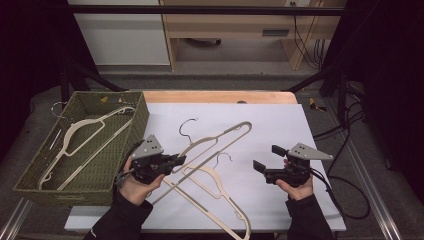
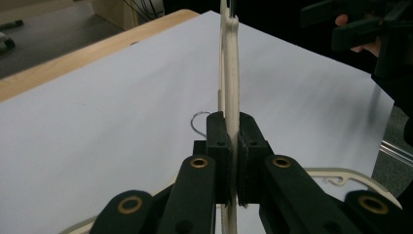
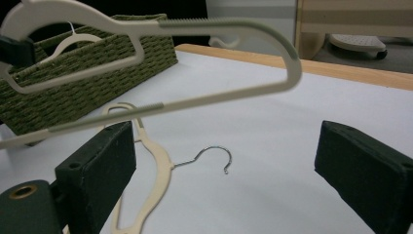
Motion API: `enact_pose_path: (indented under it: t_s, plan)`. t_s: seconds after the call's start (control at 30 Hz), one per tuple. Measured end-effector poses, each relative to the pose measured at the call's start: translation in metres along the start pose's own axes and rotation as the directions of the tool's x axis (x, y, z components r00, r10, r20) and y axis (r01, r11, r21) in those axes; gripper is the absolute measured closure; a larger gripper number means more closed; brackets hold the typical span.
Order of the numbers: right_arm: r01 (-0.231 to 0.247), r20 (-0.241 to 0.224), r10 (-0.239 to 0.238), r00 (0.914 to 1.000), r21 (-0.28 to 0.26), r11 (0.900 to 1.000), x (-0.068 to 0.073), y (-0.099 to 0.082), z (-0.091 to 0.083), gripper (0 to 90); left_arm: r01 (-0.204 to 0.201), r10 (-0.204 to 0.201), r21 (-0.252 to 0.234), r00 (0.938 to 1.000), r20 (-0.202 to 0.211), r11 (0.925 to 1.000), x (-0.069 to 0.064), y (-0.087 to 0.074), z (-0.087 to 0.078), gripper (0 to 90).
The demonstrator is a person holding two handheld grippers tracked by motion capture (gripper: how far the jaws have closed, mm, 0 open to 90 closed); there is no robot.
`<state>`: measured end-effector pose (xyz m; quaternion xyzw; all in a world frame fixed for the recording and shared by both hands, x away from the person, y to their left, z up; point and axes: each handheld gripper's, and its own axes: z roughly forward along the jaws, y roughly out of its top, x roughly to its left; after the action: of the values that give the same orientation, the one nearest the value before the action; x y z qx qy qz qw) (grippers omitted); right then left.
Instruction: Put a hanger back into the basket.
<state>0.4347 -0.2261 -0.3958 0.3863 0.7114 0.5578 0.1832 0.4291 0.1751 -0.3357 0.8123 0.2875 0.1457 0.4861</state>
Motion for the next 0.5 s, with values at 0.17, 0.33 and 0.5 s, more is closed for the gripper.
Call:
enact_pose_path:
  t_s: [0.17,0.33,0.5]
  plan:
    - [-0.007,0.02,0.007,0.9998,-0.006,1.0,-0.002,0.0,-0.003,6.3,-0.013,0.012,-0.027,0.9998,-0.018,0.9996,0.006,0.017,-0.017,86.1]
    - [-0.004,0.023,0.004,0.9997,-0.002,1.0,-0.004,0.0,-0.004,5.9,-0.024,0.023,-0.03,0.9989,-0.04,0.9993,0.018,0.033,-0.031,86.2]
    - [-0.005,0.031,0.005,0.9995,-0.011,0.9999,-0.004,0.0,-0.005,5.8,-0.014,0.012,-0.028,0.9987,-0.049,0.9995,0.035,0.044,-0.045,86.1]
